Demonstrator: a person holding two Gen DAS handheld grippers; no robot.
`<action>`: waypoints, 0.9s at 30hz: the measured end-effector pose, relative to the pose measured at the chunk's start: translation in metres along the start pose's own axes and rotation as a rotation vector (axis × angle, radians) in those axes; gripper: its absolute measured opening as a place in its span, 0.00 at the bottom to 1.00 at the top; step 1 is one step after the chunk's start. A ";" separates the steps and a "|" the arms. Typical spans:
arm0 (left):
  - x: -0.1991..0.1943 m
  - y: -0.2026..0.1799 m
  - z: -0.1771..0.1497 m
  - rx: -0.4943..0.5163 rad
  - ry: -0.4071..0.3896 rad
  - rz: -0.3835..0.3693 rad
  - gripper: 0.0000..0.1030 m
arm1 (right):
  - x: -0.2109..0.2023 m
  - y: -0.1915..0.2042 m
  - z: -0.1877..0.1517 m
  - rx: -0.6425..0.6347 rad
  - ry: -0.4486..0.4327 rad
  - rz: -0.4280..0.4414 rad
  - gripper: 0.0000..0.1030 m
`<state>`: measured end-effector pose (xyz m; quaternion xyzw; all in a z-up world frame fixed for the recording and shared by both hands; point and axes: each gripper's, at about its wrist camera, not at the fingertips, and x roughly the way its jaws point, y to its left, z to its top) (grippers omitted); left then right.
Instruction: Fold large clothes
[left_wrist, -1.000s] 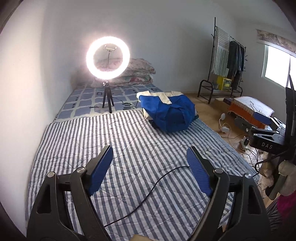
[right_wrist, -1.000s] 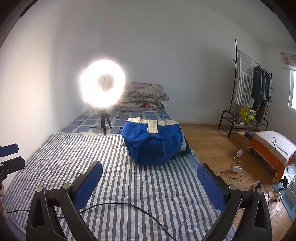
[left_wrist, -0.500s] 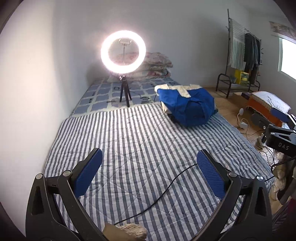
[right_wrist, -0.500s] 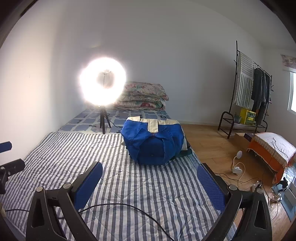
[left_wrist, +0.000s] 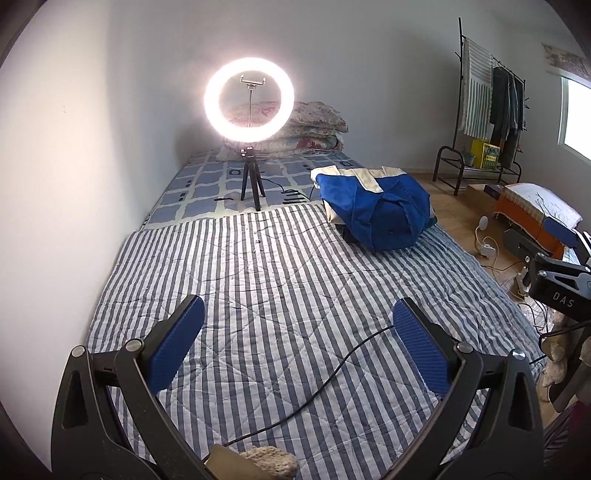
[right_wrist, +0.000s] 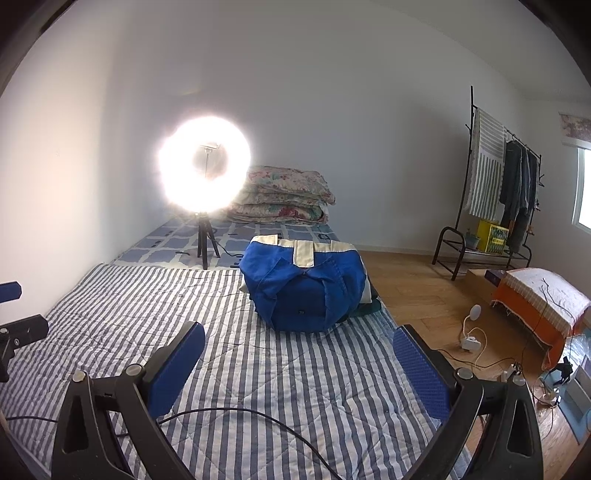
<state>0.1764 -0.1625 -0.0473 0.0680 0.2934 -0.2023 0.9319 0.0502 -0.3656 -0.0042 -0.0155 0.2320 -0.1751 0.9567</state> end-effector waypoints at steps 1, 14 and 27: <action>0.000 -0.001 0.000 0.001 0.000 0.000 1.00 | 0.000 0.000 0.000 -0.004 0.001 0.000 1.00; 0.002 -0.009 -0.004 0.047 0.009 0.035 1.00 | 0.002 -0.002 -0.004 -0.026 0.006 -0.009 1.00; 0.005 -0.008 -0.002 0.048 0.005 0.032 1.00 | 0.002 -0.002 -0.007 -0.038 0.009 -0.012 1.00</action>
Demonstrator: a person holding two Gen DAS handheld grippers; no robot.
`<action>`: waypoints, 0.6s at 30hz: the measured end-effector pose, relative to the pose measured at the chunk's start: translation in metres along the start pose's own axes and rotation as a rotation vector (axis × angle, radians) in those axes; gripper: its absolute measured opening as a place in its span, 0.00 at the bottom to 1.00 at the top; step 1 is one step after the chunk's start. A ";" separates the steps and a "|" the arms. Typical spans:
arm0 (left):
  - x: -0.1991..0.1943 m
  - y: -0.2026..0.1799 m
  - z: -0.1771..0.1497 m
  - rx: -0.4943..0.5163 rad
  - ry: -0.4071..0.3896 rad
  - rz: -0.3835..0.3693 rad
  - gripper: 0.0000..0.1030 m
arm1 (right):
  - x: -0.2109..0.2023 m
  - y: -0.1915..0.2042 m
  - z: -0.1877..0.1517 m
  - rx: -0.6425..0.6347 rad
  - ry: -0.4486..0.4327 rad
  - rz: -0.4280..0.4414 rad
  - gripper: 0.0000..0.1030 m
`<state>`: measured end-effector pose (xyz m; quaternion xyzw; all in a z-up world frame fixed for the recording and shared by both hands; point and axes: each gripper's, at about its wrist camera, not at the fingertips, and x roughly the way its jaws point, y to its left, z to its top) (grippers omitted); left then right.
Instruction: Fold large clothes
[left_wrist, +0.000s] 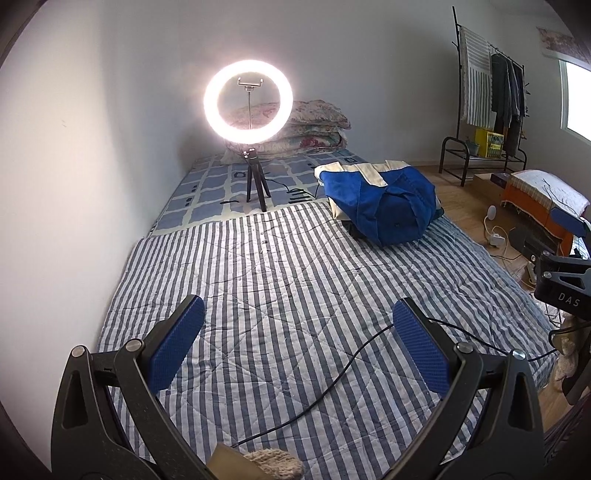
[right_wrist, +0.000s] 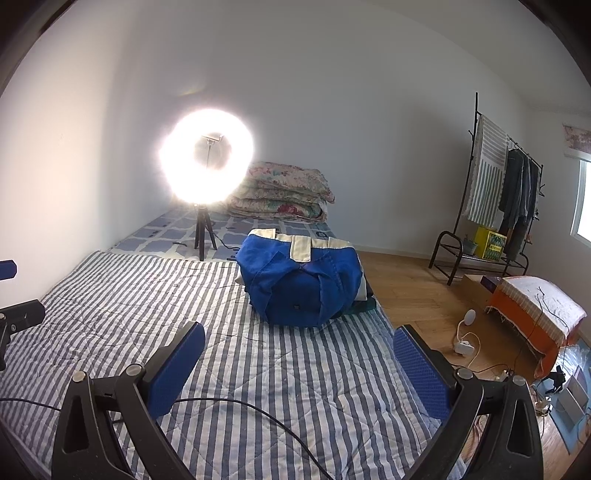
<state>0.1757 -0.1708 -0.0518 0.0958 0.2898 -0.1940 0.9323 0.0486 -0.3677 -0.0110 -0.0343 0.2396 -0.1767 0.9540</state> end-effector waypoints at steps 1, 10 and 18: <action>0.000 0.000 0.000 0.001 -0.001 0.001 1.00 | 0.000 0.000 0.000 0.001 0.000 0.000 1.00; -0.003 0.001 0.000 -0.010 -0.001 0.005 1.00 | -0.002 0.005 -0.005 -0.024 -0.004 0.002 1.00; -0.004 -0.003 -0.003 -0.003 -0.011 0.022 1.00 | 0.000 0.005 -0.007 -0.032 0.003 0.006 1.00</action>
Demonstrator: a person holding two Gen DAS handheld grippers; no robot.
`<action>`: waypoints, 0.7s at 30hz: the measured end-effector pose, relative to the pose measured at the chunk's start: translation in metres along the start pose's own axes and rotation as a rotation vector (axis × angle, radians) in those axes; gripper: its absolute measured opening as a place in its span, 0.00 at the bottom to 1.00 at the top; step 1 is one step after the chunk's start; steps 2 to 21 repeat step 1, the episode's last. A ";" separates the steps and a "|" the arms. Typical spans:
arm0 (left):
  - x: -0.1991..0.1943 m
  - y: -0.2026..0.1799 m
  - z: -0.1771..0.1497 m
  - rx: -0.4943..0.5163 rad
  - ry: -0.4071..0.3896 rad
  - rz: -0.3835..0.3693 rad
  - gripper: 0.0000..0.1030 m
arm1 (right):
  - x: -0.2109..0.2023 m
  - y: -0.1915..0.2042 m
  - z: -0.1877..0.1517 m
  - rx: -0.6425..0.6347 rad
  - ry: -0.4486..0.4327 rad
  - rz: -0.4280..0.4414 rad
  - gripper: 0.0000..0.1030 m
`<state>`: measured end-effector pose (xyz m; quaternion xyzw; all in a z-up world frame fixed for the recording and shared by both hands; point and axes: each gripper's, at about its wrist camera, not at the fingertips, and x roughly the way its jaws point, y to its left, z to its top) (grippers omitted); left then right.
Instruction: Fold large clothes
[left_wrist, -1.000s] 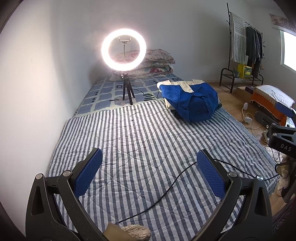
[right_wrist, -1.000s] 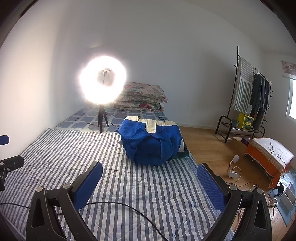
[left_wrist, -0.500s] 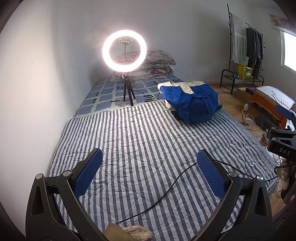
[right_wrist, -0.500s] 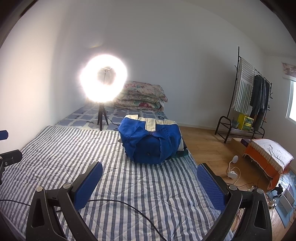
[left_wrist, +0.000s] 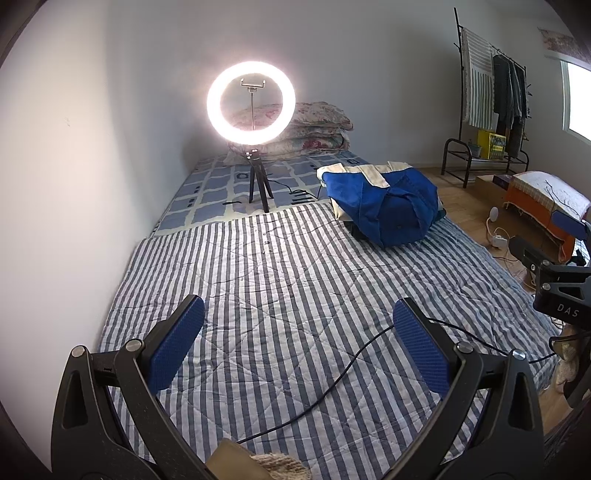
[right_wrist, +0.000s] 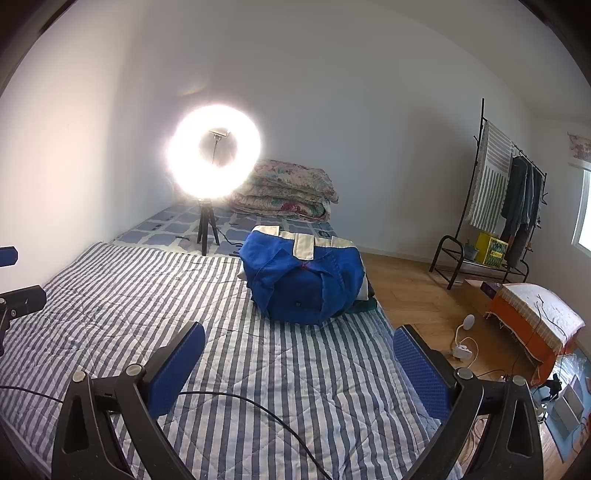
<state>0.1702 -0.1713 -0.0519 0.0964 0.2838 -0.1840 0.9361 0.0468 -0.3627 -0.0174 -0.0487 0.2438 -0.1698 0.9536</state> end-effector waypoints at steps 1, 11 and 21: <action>0.000 0.000 0.000 0.000 -0.002 0.001 1.00 | 0.000 0.000 0.000 0.002 0.000 0.000 1.00; 0.000 0.000 0.000 0.000 -0.002 0.001 1.00 | 0.000 0.000 0.000 0.002 0.000 0.000 1.00; 0.000 0.000 0.000 0.000 -0.002 0.001 1.00 | 0.000 0.000 0.000 0.002 0.000 0.000 1.00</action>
